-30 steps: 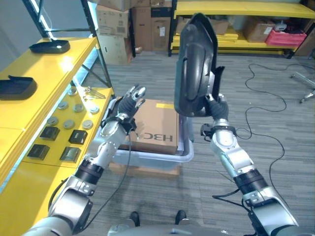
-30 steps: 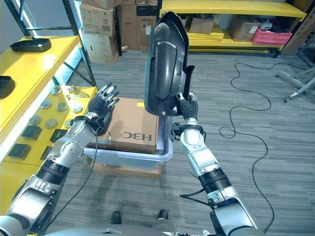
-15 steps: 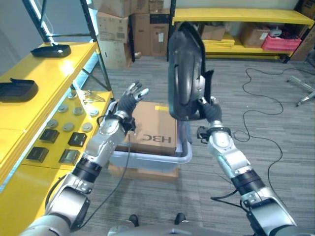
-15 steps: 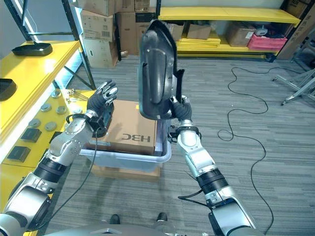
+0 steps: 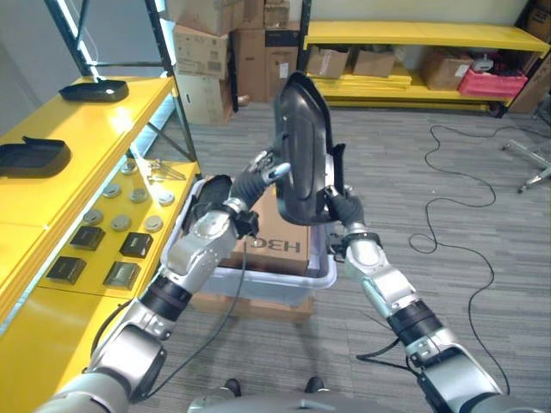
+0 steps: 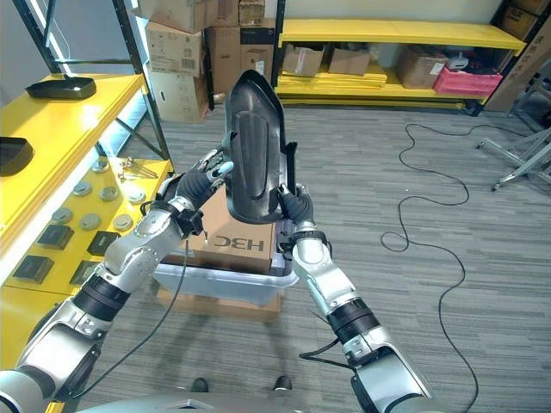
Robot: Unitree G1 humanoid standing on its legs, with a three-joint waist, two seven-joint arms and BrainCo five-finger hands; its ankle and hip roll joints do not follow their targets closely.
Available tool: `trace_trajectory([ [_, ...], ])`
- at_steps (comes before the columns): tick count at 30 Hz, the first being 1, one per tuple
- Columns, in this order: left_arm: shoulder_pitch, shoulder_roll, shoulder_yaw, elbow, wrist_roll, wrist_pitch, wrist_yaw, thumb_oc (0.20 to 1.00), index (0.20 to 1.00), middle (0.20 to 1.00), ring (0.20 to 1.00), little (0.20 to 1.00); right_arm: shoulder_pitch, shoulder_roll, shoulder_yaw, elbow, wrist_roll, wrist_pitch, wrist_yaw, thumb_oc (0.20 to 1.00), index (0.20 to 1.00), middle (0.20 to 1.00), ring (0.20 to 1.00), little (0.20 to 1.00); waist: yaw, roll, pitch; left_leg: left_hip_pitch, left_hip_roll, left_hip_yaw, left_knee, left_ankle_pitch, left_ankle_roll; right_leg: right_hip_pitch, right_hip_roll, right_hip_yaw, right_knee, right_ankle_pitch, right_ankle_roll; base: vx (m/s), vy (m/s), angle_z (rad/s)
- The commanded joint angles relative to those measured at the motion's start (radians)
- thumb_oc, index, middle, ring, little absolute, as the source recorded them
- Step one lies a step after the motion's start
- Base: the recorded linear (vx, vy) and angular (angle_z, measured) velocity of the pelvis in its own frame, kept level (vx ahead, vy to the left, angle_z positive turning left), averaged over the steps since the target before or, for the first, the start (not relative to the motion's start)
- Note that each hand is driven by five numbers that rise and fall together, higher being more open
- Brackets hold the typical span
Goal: Move parts from the plastic box to the shelf.
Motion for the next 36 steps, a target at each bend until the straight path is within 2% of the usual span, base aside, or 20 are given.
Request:
trace_trajectory([
  [1,-0.093,-0.032,-0.05,0.041,0.031,0.01,0.002,1.0,1.0,1.0,1.0,1.0,-0.141,0.019,0.005,-0.009,0.006,-0.059,-0.025,0.2,0.2,0.2,0.2,0.2,0.016,-0.017,-0.065,-0.007,0.021,-0.02,0.007,-0.038,-0.01,0.017,-0.018,0.05,0.057,-0.103,0.068,0.0,0.0,0.0],
  [5,-0.091,-0.041,-0.067,0.069,0.063,0.043,-0.008,1.0,1.0,1.0,1.0,1.0,-0.144,0.019,0.007,-0.007,0.007,-0.045,-0.036,0.2,0.2,0.2,0.2,0.2,0.015,-0.018,-0.067,-0.005,0.022,-0.02,0.006,-0.038,-0.009,0.016,-0.018,0.053,0.057,-0.102,0.07,0.0,0.0,0.0],
  [14,-0.088,-0.048,-0.105,0.086,0.17,0.012,-0.074,1.0,1.0,1.0,1.0,1.0,-0.142,0.033,0.031,0.023,-0.027,-0.042,-0.042,0.2,0.2,0.2,0.2,0.2,0.016,-0.016,-0.07,0.001,0.022,-0.018,0.0,-0.038,-0.007,0.02,-0.017,0.055,0.053,-0.101,0.07,0.0,0.0,0.0],
  [17,-0.092,-0.049,-0.117,0.077,0.163,-0.01,-0.082,1.0,1.0,1.0,1.0,1.0,-0.145,0.031,0.033,0.024,-0.029,-0.04,-0.036,0.2,0.2,0.2,0.2,0.2,0.015,-0.016,-0.071,0.002,0.022,-0.019,-0.003,-0.037,-0.008,0.019,-0.017,0.056,0.053,-0.1,0.071,0.0,0.0,0.0],
  [24,-0.11,-0.035,-0.137,0.036,0.239,0.005,-0.115,1.0,1.0,1.0,1.0,1.0,-0.148,0.033,0.046,0.024,-0.026,-0.037,-0.043,0.2,0.2,0.2,0.2,0.2,0.014,-0.015,-0.074,0.004,0.023,-0.017,-0.006,-0.036,-0.007,0.018,-0.016,0.057,0.055,-0.101,0.071,0.0,0.0,0.0],
  [25,-0.119,-0.031,-0.147,0.034,0.249,0.031,-0.13,1.0,1.0,1.0,1.0,1.0,-0.153,0.035,0.05,0.028,-0.025,-0.038,-0.042,0.2,0.2,0.2,0.2,0.2,0.012,-0.014,-0.075,0.007,0.023,-0.017,-0.009,-0.036,-0.007,0.02,-0.015,0.059,0.054,-0.102,0.072,0.0,0.0,0.0],
  [28,-0.124,-0.031,-0.162,0.041,0.264,0.036,-0.141,1.0,1.0,1.0,1.0,1.0,-0.16,0.036,0.052,0.031,-0.022,-0.037,-0.037,0.2,0.2,0.2,0.2,0.2,0.01,-0.014,-0.077,0.009,0.023,-0.015,-0.01,-0.037,-0.006,0.02,-0.015,0.061,0.054,-0.103,0.072,0.0,0.0,0.0],
  [29,-0.124,-0.03,-0.17,0.05,0.272,0.029,-0.143,0.238,0.238,0.238,0.238,0.238,-0.162,0.034,0.053,0.03,-0.018,-0.035,-0.034,0.2,0.2,0.2,0.2,0.2,0.008,-0.014,-0.078,0.01,0.023,-0.014,-0.011,-0.037,-0.006,0.019,-0.014,0.062,0.055,-0.103,0.072,0.0,0.0,0.0],
  [30,-0.123,-0.033,-0.178,0.05,0.282,0.037,-0.148,0.2,0.2,0.2,0.2,0.2,-0.159,0.034,0.053,0.028,-0.012,-0.033,-0.033,0.2,0.2,0.2,0.2,0.2,0.006,-0.014,-0.081,0.012,0.023,-0.013,-0.014,-0.037,-0.006,0.02,-0.014,0.064,0.052,-0.104,0.073,0.0,0.0,0.0],
  [36,-0.121,-0.031,-0.202,0.048,0.26,0.036,-0.122,0.2,0.2,0.2,0.2,0.2,-0.165,0.041,0.069,0.019,-0.004,-0.026,-0.053,0.2,0.2,0.2,0.2,0.2,0.005,-0.013,-0.082,0.012,0.023,-0.013,-0.017,-0.035,-0.005,0.016,-0.014,0.066,0.054,-0.102,0.075,0.0,0.0,0.0],
])
